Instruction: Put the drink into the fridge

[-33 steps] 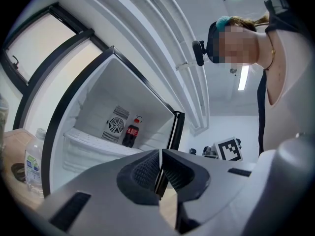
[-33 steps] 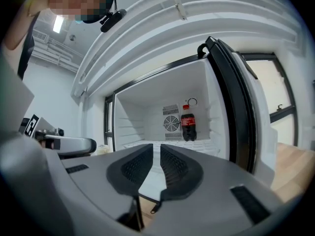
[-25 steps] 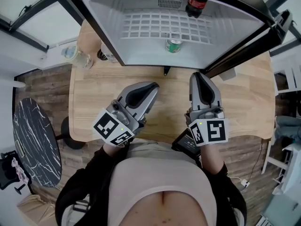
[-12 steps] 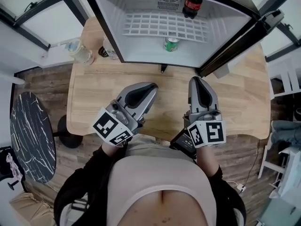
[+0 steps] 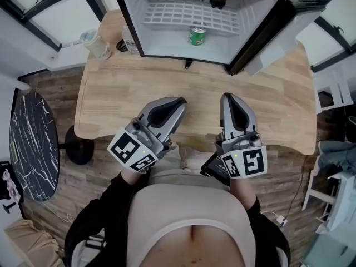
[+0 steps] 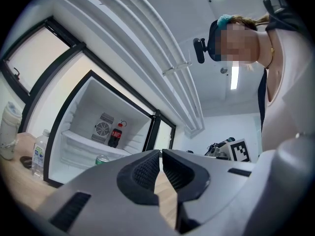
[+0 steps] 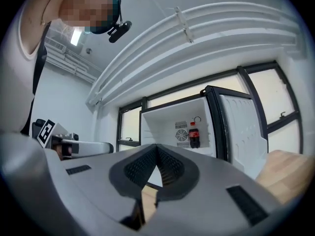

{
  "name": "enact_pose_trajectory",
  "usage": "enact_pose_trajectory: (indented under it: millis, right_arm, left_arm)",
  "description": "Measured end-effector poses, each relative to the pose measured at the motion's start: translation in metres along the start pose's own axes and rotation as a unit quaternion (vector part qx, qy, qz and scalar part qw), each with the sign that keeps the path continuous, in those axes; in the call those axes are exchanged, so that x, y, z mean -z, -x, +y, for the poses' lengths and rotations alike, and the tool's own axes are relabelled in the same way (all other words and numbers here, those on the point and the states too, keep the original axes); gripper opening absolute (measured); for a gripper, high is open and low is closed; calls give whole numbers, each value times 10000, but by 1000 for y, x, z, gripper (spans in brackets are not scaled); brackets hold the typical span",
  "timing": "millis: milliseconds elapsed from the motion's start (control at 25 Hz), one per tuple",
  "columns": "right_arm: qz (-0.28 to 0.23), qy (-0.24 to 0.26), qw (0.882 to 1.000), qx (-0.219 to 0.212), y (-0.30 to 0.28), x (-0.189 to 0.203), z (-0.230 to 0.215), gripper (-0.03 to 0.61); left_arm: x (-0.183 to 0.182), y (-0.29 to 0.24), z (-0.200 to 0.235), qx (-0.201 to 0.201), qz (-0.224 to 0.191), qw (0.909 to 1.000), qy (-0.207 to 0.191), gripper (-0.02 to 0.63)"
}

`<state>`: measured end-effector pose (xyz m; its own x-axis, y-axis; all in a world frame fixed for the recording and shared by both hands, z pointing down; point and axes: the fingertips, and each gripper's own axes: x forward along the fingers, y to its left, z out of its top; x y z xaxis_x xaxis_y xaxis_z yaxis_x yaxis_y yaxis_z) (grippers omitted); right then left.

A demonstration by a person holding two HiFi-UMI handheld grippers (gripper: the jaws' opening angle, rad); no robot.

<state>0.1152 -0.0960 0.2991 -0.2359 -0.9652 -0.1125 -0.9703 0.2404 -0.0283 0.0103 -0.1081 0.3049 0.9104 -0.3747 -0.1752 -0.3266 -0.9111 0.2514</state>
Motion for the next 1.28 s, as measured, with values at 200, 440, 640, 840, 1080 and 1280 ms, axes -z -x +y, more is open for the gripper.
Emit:
enact_pose_trajectory:
  millis: [200, 440, 640, 840, 1080, 1280]
  right_arm:
    - [125, -42, 9998, 153, 44, -1, 8, 28]
    - [175, -27, 9998, 102, 89, -7, 23, 28]
    - [133, 3, 9999, -44, 116, -16, 37, 28]
    - [116, 133, 9998, -123, 142, -24, 46, 28]
    - [78, 140, 9996, -251, 166, -30, 52, 28]
    - [58, 104, 9996, -253, 176, -32, 52, 28]
  left_arm:
    - [4, 22, -40, -81, -81, 9999, -35, 23]
    - [9, 47, -87, -218, -163, 9996, -77, 23]
    - [9, 62, -116, -291, -222, 9992, -153, 23]
    - [10, 70, -143, -293, -277, 9990, -198, 23]
    - [11, 75, -170, -315, -302, 9988, -227, 23]
    - [15, 84, -181, -426, -268, 9985, -220, 23]
